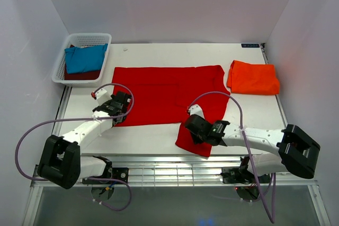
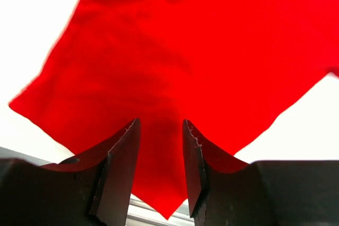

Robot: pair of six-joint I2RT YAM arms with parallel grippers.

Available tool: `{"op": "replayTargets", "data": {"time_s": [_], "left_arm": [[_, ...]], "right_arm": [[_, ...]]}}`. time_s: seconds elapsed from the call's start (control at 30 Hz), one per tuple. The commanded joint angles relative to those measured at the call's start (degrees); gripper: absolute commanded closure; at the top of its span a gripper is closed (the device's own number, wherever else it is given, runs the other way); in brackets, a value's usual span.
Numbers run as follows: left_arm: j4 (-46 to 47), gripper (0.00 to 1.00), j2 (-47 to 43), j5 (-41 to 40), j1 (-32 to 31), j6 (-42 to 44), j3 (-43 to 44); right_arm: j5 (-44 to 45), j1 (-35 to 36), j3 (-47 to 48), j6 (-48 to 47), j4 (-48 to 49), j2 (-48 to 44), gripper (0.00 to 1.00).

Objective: Fold and stack the t-shirts
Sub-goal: Fold the tshirt

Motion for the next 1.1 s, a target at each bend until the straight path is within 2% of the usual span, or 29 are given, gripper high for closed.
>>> {"op": "replayTargets", "data": {"time_s": [0.0, 0.2, 0.4, 0.6, 0.77, 1.07], "left_arm": [[1.52, 0.21, -2.59, -0.49, -0.08, -0.47, -2.21], [10.22, 0.21, -0.85, 2.76, 2.11, 3.92, -7.05], [18.75, 0.22, -1.63, 9.61, 9.05, 9.2, -9.42], [18.66, 0.23, 2.85, 13.91, 12.3, 9.2, -8.02], [16.03, 0.3, 4.7, 16.21, 12.4, 7.98, -6.97], [13.04, 0.32, -1.89, 17.18, 12.48, 6.66, -8.46]], "right_arm": [[2.03, 1.98, -1.8, 6.0, -0.11, -2.95, 0.57], [1.68, 3.48, -5.32, 8.99, -0.37, -6.29, 0.57], [2.12, 3.74, -4.88, 9.96, -1.95, -9.37, 0.56], [2.74, 4.27, -4.35, 11.54, -5.47, -11.48, 0.57], [3.18, 4.97, -4.0, 13.3, -7.84, -12.27, 0.57], [5.2, 5.41, -3.57, 17.95, -11.71, -9.64, 0.57]]}}
